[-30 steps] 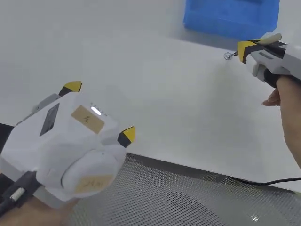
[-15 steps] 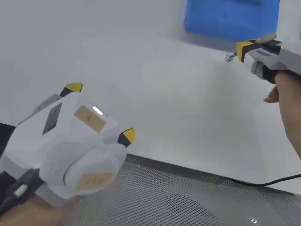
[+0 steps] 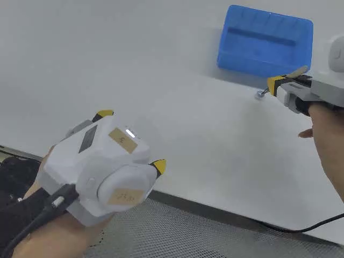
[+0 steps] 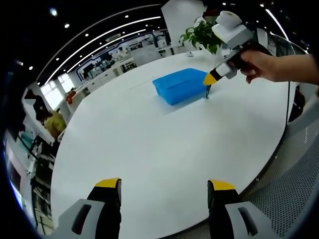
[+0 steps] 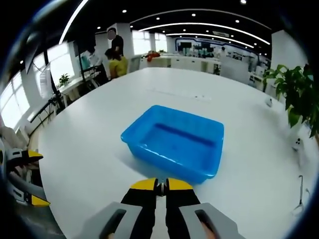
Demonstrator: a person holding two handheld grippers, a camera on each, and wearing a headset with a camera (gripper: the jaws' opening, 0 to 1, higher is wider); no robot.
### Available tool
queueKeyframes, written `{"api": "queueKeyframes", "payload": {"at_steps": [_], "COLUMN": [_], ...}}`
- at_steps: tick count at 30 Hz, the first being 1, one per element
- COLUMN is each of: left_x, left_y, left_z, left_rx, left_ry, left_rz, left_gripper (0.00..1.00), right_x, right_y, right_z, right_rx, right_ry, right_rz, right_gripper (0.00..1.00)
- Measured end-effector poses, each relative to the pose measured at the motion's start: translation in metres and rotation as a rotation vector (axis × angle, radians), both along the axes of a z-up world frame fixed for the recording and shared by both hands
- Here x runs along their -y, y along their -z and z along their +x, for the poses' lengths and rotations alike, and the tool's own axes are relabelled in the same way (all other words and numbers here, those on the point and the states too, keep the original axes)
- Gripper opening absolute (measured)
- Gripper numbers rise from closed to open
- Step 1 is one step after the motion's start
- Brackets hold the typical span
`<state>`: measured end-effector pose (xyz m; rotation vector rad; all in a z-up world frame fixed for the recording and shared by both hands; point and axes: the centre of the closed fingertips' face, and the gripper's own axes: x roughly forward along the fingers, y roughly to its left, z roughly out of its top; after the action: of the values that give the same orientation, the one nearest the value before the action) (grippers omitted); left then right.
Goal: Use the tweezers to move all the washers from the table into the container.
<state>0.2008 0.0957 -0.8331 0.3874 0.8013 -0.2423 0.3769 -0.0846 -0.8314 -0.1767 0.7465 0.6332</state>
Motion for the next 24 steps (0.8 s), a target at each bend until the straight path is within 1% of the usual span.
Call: {"api": "queueKeyframes", "payload": {"at_steps": [1,5,6,7,9,10,11,14,18,20,21,22,23,24], "left_x": [0.000,0.000,0.005,0.007,0.006,0.006,0.007,0.006,0.004,0.003,0.003,0.003,0.003,0.002], "left_y": [0.000,-0.004,-0.007,-0.009,-0.009,-0.009,-0.011,-0.011,-0.011,-0.011,-0.011,-0.011,-0.011,-0.011], "left_z": [0.000,0.001,0.002,0.003,0.003,0.003,0.004,0.004,0.004,0.004,0.004,0.004,0.004,0.004], "left_rx": [0.003,0.018,0.034,0.044,0.041,0.043,0.052,0.055,0.058,0.054,0.057,0.057,0.056,0.056], "left_ry": [-0.001,-0.004,0.005,0.007,0.006,0.006,0.007,0.005,-0.003,-0.005,-0.004,-0.004,-0.004,-0.005], "left_rz": [0.001,-0.006,-0.031,-0.041,-0.038,-0.039,-0.044,-0.038,-0.032,-0.031,-0.028,-0.025,-0.024,-0.024], "left_gripper": [0.71,0.71,0.73,0.74,0.75,0.75,0.76,0.75,0.75,0.75,0.75,0.75,0.75,0.75], "right_x": [-0.001,-0.004,-0.004,-0.005,-0.005,-0.006,-0.006,-0.005,-0.004,-0.003,-0.003,-0.003,-0.002,-0.001], "right_y": [-0.002,-0.023,-0.029,-0.033,-0.043,-0.047,-0.051,-0.062,-0.062,-0.061,-0.060,-0.058,-0.053,-0.051], "right_z": [-0.001,0.000,0.001,0.002,0.006,0.008,0.010,0.019,0.031,0.036,0.040,0.043,0.045,0.048], "right_rx": [0.004,0.035,0.046,0.054,0.072,0.082,0.093,0.118,0.132,0.126,0.128,0.125,0.116,0.124], "right_ry": [-0.004,-0.019,-0.020,-0.020,-0.024,-0.026,-0.028,-0.032,-0.034,-0.030,-0.026,-0.023,-0.023,-0.022], "right_rz": [-0.001,0.018,0.026,0.029,0.038,0.041,0.041,0.038,0.020,0.016,0.017,0.013,-0.007,-0.020], "right_gripper": [0.02,0.02,0.02,0.02,0.02,0.02,0.02,0.02,0.02,0.02,0.02,0.02,0.02,0.02]}}
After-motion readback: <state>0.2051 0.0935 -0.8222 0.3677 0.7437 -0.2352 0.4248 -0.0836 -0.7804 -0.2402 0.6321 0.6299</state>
